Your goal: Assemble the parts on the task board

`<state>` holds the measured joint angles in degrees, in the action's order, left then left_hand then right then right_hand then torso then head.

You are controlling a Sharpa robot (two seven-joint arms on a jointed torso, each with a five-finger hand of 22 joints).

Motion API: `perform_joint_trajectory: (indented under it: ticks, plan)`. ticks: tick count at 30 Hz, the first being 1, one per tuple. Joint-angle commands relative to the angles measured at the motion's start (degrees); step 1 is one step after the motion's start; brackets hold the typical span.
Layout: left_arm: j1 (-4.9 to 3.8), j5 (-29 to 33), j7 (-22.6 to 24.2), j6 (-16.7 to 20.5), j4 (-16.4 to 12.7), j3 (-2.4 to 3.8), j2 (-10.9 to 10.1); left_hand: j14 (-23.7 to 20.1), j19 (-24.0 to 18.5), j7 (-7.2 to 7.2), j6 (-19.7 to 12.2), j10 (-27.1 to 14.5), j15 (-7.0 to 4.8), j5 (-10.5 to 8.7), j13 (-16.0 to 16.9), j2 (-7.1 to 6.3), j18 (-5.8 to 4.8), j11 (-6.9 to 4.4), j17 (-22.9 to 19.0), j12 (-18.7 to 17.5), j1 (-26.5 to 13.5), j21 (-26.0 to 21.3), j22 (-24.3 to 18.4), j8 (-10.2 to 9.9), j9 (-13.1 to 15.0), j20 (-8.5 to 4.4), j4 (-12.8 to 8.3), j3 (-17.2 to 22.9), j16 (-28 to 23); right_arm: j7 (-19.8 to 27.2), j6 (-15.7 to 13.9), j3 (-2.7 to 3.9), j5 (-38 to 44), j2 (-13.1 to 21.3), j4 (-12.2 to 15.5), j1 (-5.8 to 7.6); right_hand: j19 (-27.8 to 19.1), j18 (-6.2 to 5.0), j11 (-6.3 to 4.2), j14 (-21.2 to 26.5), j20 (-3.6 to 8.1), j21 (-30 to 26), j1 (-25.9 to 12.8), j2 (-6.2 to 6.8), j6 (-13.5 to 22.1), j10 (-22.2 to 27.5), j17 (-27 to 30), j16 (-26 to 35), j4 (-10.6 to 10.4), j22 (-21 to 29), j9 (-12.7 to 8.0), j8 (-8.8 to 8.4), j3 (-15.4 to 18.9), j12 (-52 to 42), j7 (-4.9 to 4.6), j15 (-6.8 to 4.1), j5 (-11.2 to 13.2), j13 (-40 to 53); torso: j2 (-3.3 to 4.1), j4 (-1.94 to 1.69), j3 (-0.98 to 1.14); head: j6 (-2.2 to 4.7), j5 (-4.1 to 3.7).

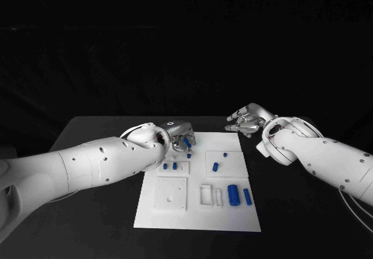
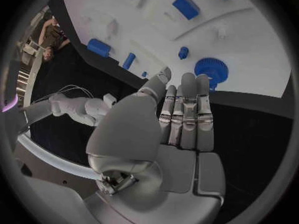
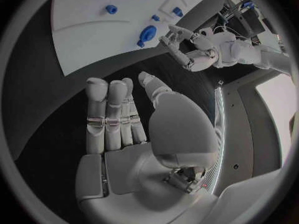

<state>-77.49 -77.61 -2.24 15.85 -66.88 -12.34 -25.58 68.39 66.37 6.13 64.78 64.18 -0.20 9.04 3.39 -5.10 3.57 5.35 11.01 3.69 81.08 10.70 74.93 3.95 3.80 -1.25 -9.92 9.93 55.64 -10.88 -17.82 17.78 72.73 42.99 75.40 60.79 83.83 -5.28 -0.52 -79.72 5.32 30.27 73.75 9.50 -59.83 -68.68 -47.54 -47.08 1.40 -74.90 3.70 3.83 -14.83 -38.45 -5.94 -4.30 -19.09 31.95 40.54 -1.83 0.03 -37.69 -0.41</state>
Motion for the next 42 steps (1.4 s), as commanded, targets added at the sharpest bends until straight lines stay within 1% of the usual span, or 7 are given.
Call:
perform_joint_trajectory:
  ticks: [1,12,21,27,32,36,42]
  plan:
    - [0.16,-3.09,1.91,-3.65,0.36,-0.05,0.37,0.45,0.7,0.0,-0.5,-0.64,-0.13,-0.31,-0.05,-0.17,0.81,0.05,0.05,-0.35,-0.18,-0.61,0.88,-0.32,-0.05,-0.09,0.23,-0.73,0.26,1.12,-1.19,0.02,-0.5,0.07,0.21,-0.02,1.66,-0.41,0.16,0.15,0.07,-0.36,-0.46,0.12,0.09,0.22,0.23,-0.44,-0.18,-2.73,-0.05,-0.26,-0.47,1.73,-0.28,0.02,-0.38,-1.63,0.26,0.09,0.06,-0.04,-0.14]
    - [0.91,-3.66,1.62,-5.69,1.82,-0.18,1.36,0.73,1.66,0.07,-1.42,-2.04,-0.23,0.57,-0.06,0.04,0.86,0.21,0.05,-0.37,0.68,-1.26,1.23,-0.34,-0.09,-0.21,0.83,-1.6,0.79,1.29,-1.84,0.03,-0.62,0.18,0.57,-0.01,2.16,-0.5,0.38,0.23,0.0,-1.79,-0.32,0.45,0.25,-2.95,0.84,-0.7,-0.41,-3.06,-0.06,-0.28,-0.9,11.17,-0.42,0.16,-0.51,-10.92,0.2,0.12,0.05,-0.27,-0.14]
    - [1.35,-3.74,1.55,-5.28,3.14,-0.19,1.64,0.8,1.85,0.15,-2.06,-1.91,-0.27,1.06,-0.07,0.32,0.98,0.25,0.11,-0.38,0.91,-0.84,1.35,-0.35,-0.12,-0.29,0.64,-1.2,1.21,1.33,-2.05,0.04,-0.69,0.35,0.76,0.0,2.28,-0.51,0.43,0.26,-0.01,-2.11,-0.27,0.45,0.28,-3.43,0.95,-0.7,-0.43,-3.08,-0.06,-0.27,-0.81,12.25,-0.43,0.17,-0.56,-12.07,0.18,0.08,0.04,-0.36,-0.36]
    - [1.51,-3.75,1.73,-4.92,3.83,-0.19,1.89,1.16,1.72,0.25,-2.43,-1.19,-0.46,1.19,-0.1,1.03,1.22,0.14,0.23,-0.42,0.64,0.84,1.47,-0.37,-0.16,-0.5,-0.09,0.44,1.79,1.33,-2.08,0.04,-0.71,0.39,0.85,0.0,2.31,-0.51,0.44,0.25,0.0,-2.15,-0.26,0.45,0.27,-3.48,0.98,-0.7,-0.44,-3.08,-0.05,-0.25,-0.81,12.4,-0.43,0.16,-0.66,-12.26,0.2,0.11,0.03,-0.32,-0.46]
    - [1.69,-3.72,1.89,-5.2,4.2,-0.19,2.13,1.57,1.15,0.17,-2.22,0.66,-0.73,1.19,-0.11,1.52,1.29,-0.3,0.56,-0.41,-0.25,3.21,1.49,-0.36,-0.15,-0.74,-0.8,2.55,2.68,1.32,-2.09,0.05,-0.72,0.41,0.91,0.0,2.3,-0.51,0.44,0.26,-0.01,-2.23,-0.23,0.46,0.29,-3.48,1.0,-0.68,-0.42,-3.08,-0.06,-0.27,-0.84,12.48,-0.44,0.17,-0.79,-12.35,0.18,0.11,0.03,-0.4,-0.52]
    - [1.87,-3.64,2.04,-5.45,4.55,-0.19,2.31,1.6,0.6,0.17,-2.0,2.0,-0.89,1.17,-0.11,1.67,1.22,-0.63,0.92,-0.42,-1.11,5.18,1.46,-0.36,-0.15,-0.94,-1.06,4.19,3.66,1.31,-2.07,0.05,-0.73,0.4,0.96,0.01,2.3,-0.51,0.44,0.26,-0.01,-2.23,-0.23,0.46,0.29,-3.48,1.0,-0.68,-0.42,-3.08,-0.06,-0.27,-0.84,12.48,-0.44,0.17,-0.79,-12.35,0.19,0.1,0.05,-0.48,-0.61]
    - [2.05,-3.41,2.26,-5.55,5.0,-0.19,2.52,2.4,0.63,0.19,-1.85,3.56,-1.01,1.1,-0.1,2.05,1.32,-1.0,1.23,-0.41,-1.67,6.69,1.43,-0.34,-0.14,-1.04,-0.78,5.1,4.57,1.33,-2.05,0.05,-0.74,0.35,0.97,0.01,2.31,-0.52,0.43,0.26,0.0,-2.36,-0.24,0.46,0.27,-3.53,1.03,-0.65,-0.44,-3.06,-0.05,-0.26,-0.87,12.53,-0.43,0.16,-0.95,-12.43,0.2,0.07,0.05,-0.54,-0.71]
